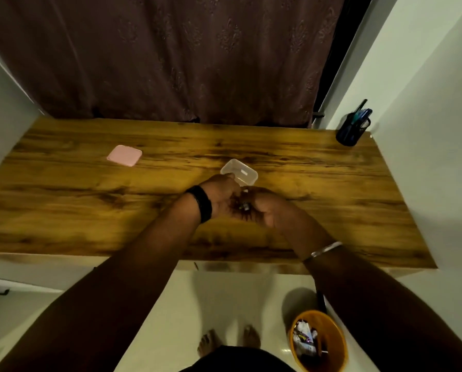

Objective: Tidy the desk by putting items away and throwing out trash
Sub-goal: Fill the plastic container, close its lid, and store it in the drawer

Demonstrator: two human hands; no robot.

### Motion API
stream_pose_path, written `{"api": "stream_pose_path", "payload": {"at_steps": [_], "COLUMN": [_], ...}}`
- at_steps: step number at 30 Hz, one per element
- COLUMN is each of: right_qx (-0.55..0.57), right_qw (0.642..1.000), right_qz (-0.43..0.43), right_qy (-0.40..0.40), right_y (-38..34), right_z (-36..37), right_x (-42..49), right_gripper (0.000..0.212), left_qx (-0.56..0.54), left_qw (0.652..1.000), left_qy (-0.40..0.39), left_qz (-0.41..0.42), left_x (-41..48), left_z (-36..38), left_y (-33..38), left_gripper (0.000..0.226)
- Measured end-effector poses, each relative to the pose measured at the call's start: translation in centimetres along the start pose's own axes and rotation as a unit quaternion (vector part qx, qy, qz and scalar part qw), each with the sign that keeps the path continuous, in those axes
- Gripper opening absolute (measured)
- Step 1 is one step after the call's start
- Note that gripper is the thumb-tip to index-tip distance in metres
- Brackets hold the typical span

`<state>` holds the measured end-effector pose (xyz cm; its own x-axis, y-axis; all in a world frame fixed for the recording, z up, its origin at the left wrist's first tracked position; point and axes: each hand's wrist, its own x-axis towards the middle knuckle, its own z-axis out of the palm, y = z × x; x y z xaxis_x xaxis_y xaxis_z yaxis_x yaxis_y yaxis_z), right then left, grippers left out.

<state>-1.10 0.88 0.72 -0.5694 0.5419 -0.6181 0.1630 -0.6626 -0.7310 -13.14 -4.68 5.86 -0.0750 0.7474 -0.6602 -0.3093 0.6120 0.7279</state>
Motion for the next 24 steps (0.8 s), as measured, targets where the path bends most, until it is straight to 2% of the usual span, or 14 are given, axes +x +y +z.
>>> {"api": "stream_pose_path", "payload": {"at_steps": [2,5,8,10,12,16,17,21,24], "right_qx": [-0.050,-0.176,-0.255,-0.306,-0.384,-0.574,-0.598,-0.665,-0.677], "right_qw": [0.999,0.983,0.956,0.934,0.897,0.776,0.756,0.696,0.688], "right_qz": [0.001,-0.013,-0.070,-0.106,-0.135,-0.186,-0.194,-0.223,-0.213], "right_qy": [0.009,0.049,0.124,0.151,0.174,0.185,0.182,0.155,0.150], "right_y": [-0.8,-1.9,-3.6,-4.7,-5.6,-6.1,-6.0,-5.0,-4.5], "right_z": [0.0,-0.1,-0.7,-1.0,-1.1,-1.0,-1.1,-2.0,-2.7], "right_x": [0.1,0.8,2.3,3.5,4.8,7.1,7.7,9.0,9.7], "right_gripper": [0.010,0.027,0.041,0.039,0.038,0.028,0.028,0.038,0.025], "left_qx": [-0.030,-0.014,-0.006,-0.026,-0.058,-0.085,-0.091,-0.122,-0.122], "left_qw": [1.000,0.998,0.991,0.989,0.988,0.988,0.987,0.982,0.980], "left_qy": [0.004,0.061,0.134,0.141,0.138,0.125,0.125,0.143,0.155], "left_qz": [-0.003,0.021,0.029,0.019,0.024,0.042,0.040,0.014,-0.001], "left_x": [-0.3,-0.3,0.5,1.0,1.7,2.7,2.9,3.3,3.6], "left_z": [-0.4,-1.2,-2.9,-3.9,-4.4,-4.6,-4.6,-4.2,-4.1], "left_y": [0.2,-0.5,-1.8,-2.9,-3.9,-4.9,-5.1,-5.8,-6.6], "left_gripper": [0.063,0.027,0.027,0.027,0.025,0.027,0.027,0.029,0.029]}}
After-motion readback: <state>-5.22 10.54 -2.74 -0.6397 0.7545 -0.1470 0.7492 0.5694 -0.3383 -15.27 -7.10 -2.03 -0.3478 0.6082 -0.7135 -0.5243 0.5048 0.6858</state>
